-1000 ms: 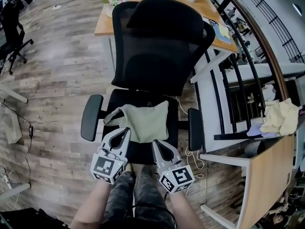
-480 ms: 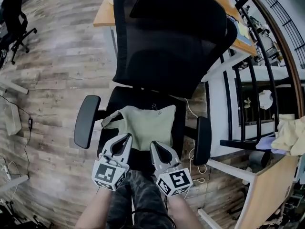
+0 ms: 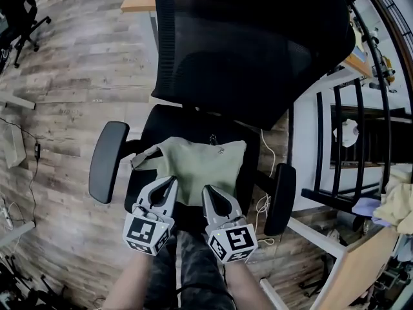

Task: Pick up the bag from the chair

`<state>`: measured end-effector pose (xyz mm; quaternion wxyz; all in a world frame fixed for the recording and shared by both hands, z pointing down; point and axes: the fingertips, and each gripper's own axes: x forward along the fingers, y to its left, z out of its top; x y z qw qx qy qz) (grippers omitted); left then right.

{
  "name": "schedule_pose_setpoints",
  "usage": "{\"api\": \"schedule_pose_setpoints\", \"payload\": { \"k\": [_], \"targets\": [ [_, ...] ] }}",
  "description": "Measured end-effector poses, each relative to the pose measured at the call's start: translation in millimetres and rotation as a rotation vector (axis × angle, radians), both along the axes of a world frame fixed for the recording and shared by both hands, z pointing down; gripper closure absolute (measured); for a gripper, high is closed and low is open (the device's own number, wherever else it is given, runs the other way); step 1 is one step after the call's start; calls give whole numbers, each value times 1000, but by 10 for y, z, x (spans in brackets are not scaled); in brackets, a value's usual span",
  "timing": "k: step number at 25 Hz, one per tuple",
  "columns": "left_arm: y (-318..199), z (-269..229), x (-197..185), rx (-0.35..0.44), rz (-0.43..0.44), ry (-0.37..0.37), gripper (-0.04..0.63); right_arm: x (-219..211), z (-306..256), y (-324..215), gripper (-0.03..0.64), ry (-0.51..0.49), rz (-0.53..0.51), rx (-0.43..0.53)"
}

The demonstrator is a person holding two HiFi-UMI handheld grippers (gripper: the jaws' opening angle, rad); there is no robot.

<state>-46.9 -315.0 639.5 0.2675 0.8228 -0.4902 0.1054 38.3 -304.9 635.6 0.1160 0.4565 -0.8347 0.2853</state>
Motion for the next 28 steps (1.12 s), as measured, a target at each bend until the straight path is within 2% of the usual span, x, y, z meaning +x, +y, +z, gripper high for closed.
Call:
{"api": "schedule_pose_setpoints", "payload": {
  "k": [6, 10, 11, 15, 17, 21, 26, 28],
  "targets": [
    [-50, 291, -43, -84, -28, -16, 597, 255, 231, -256, 607, 70, 50, -48],
    [-85, 422, -41, -115, -49, -13, 590, 486, 315, -468, 601, 71, 99, -75],
    [-102, 451, -49, -119, -56, -19, 578, 549, 346, -522, 554, 76, 111, -85],
    [-179, 568, -109, -144, -101, -46, 517, 860, 483, -733, 543, 121, 207, -131],
    [-208, 626, -149, -163, -132, -61, 482, 1002, 558, -823, 505, 145, 254, -159],
    [-234, 736, -194, -207, -172, -62, 433, 1170, 800, -935, 448, 171, 310, -269],
    [-234, 837, -207, -239, -188, -54, 413, 1246, 1080, -1024, 388, 127, 365, -413],
    [-241, 872, -236, -249, -203, -58, 402, 1261, 1173, -1053, 385, 115, 379, -455]
  ]
}}
